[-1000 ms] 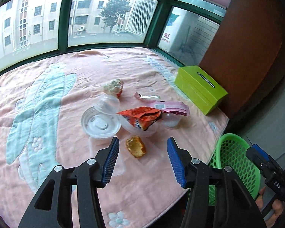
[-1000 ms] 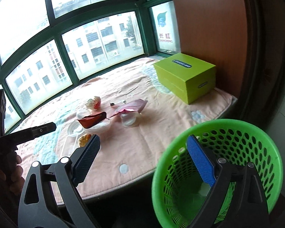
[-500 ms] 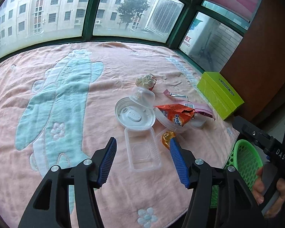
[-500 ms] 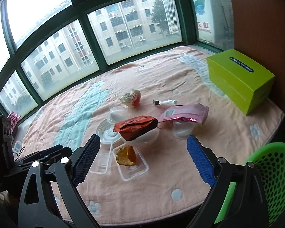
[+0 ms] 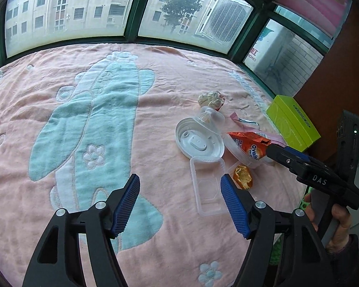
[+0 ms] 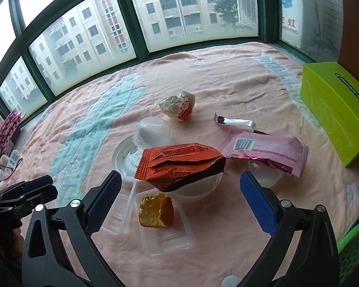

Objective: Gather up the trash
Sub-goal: 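Grasp the red snack wrapper with the right gripper, then drop the red wrapper in the basket with right gripper while left gripper grasps clear tray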

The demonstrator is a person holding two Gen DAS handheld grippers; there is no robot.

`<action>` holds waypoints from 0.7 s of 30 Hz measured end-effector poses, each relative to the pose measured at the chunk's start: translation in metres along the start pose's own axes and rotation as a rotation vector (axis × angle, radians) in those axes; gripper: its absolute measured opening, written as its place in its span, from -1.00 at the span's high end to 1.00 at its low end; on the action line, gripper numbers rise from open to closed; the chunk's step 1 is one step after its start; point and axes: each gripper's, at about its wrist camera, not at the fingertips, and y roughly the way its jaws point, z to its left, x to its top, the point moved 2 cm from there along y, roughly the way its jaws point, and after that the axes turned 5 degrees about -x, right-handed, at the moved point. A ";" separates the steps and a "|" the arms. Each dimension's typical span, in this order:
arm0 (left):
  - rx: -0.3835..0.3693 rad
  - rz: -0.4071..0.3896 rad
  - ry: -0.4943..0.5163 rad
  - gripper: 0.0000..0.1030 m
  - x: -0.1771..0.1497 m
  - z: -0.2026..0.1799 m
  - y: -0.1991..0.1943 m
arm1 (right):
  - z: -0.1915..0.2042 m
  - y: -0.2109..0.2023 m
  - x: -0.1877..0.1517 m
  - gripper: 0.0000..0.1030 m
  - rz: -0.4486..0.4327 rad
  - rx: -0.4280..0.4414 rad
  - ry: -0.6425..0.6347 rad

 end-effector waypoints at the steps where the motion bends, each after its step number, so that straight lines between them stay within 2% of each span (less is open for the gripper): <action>1: 0.000 0.005 -0.002 -0.31 0.000 0.001 0.002 | 0.001 0.004 0.000 -0.91 0.001 -0.001 -0.011; 7: -0.001 0.039 0.000 -0.35 -0.003 0.003 0.015 | 0.003 0.027 0.003 -0.91 0.024 -0.005 -0.061; 13: -0.009 0.068 0.010 -0.35 -0.002 -0.002 0.030 | -0.005 0.040 0.006 -0.90 0.045 0.028 -0.022; 15: -0.009 0.075 0.018 -0.35 -0.002 -0.004 0.034 | -0.006 0.040 0.007 -0.79 0.045 0.028 -0.009; 17: -0.007 0.084 0.023 -0.35 -0.002 -0.005 0.039 | -0.008 0.039 0.006 -0.53 0.052 0.034 0.004; 19: -0.007 0.093 0.029 -0.35 -0.002 -0.007 0.044 | -0.010 0.037 0.006 -0.43 0.054 0.035 0.012; 21: -0.004 0.102 0.043 -0.35 -0.002 -0.010 0.049 | -0.011 0.031 0.005 -0.42 0.041 0.033 0.025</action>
